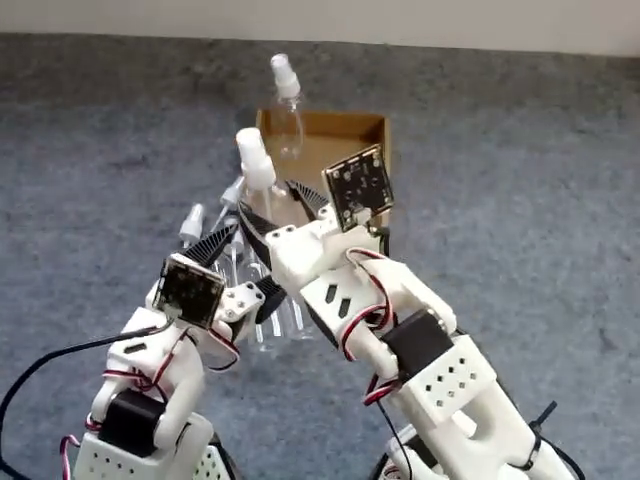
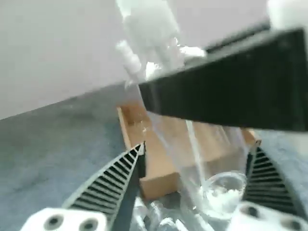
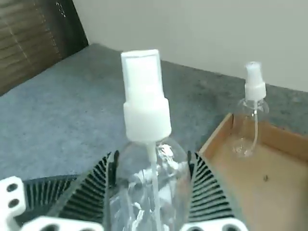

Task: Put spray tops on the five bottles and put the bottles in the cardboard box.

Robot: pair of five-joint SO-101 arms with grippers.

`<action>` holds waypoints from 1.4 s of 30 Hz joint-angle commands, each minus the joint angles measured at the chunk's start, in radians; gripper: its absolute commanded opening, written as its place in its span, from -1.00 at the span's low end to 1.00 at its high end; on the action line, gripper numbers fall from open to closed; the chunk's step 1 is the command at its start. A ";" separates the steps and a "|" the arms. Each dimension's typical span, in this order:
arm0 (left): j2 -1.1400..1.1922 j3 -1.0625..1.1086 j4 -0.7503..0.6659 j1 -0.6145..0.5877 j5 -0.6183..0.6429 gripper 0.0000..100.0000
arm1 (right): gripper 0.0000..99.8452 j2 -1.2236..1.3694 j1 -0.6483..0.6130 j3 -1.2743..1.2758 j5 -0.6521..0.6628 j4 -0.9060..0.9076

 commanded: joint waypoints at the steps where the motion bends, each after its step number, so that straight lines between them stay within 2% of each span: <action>1: 0.012 -0.004 -0.029 -0.033 0.003 -0.47 | -0.99 -0.013 -0.012 -0.110 -0.006 0.025; 9: 0.012 0.004 -0.035 -0.035 -0.035 -0.48 | -0.99 -0.015 0.091 -0.120 -0.005 0.150; 17: 0.010 0.005 -0.031 -0.030 -0.037 -0.48 | -0.99 -0.005 0.137 -0.136 0.000 0.171; 20: 0.008 0.004 -0.031 -0.038 -0.035 -0.51 | -0.99 -0.002 0.185 -0.133 0.074 0.061; 23: 0.008 0.005 -0.032 -0.104 -0.035 -0.63 | -0.99 0.030 0.257 -0.133 0.103 -0.084; 29: 0.008 0.027 -0.041 -0.214 0.052 -0.68 | -0.99 0.321 0.360 -0.242 0.106 -0.254; 37: 0.008 0.050 -0.072 -0.217 0.052 -0.68 | -0.99 0.779 0.417 -0.556 0.107 -0.348; 42: 0.008 0.050 -0.072 -0.214 0.052 -0.68 | -0.99 0.958 0.414 -0.644 0.109 -0.348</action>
